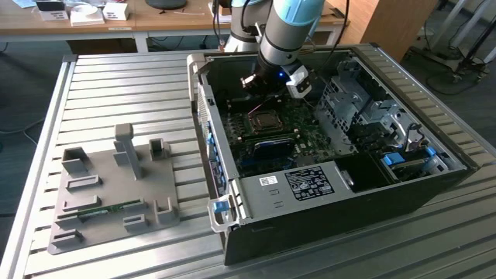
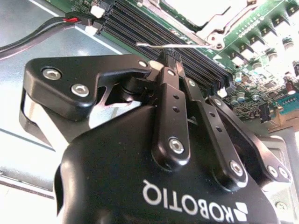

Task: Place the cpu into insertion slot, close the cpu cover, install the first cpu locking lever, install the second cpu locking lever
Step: 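Install the first cpu locking lever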

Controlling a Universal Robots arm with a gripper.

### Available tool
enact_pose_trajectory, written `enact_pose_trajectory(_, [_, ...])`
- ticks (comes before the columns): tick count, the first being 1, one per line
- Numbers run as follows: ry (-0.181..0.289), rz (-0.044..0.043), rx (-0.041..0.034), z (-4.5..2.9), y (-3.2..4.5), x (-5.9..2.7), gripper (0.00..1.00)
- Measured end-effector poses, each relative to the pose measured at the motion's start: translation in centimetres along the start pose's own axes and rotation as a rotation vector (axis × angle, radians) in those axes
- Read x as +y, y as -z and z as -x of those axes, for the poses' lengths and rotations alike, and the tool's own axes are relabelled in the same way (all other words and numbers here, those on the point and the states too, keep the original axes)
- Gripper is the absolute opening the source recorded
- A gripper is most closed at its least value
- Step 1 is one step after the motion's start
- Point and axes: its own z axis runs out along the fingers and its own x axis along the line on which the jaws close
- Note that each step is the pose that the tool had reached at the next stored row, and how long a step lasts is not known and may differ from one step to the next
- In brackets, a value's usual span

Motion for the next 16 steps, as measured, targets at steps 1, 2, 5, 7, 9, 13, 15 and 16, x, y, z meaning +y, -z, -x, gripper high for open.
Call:
enact_pose_trajectory(1, [0.0, -0.0001, 0.0004, 0.0, 0.0, 0.0, 0.11])
enact_pose_trajectory(2, [0.0, 0.0001, 0.0014, 0.0, -0.06, -0.02, 0.11])
enact_pose_trajectory(5, [0.0, 0.0001, 0.0013, 0.0, -0.17, -0.06, 0.11])
enact_pose_trajectory(7, [0.0, 0.0003, 0.0012, 0.0, -0.25, -0.08, 0.11])
enact_pose_trajectory(9, [0.0, 0.0001, 0.0011, -0.01, -0.35, -0.12, 0.11])
enact_pose_trajectory(13, [0.0, 0.0002, 0.0011, -0.02, -0.51, -0.17, 0.11])
enact_pose_trajectory(15, [0.0, 0.0, 0.0011, -0.03, -0.57, -0.19, 0.11])
enact_pose_trajectory(16, [0.0, -0.0001, 0.0012, -0.03, -0.58, -0.19, 0.11])
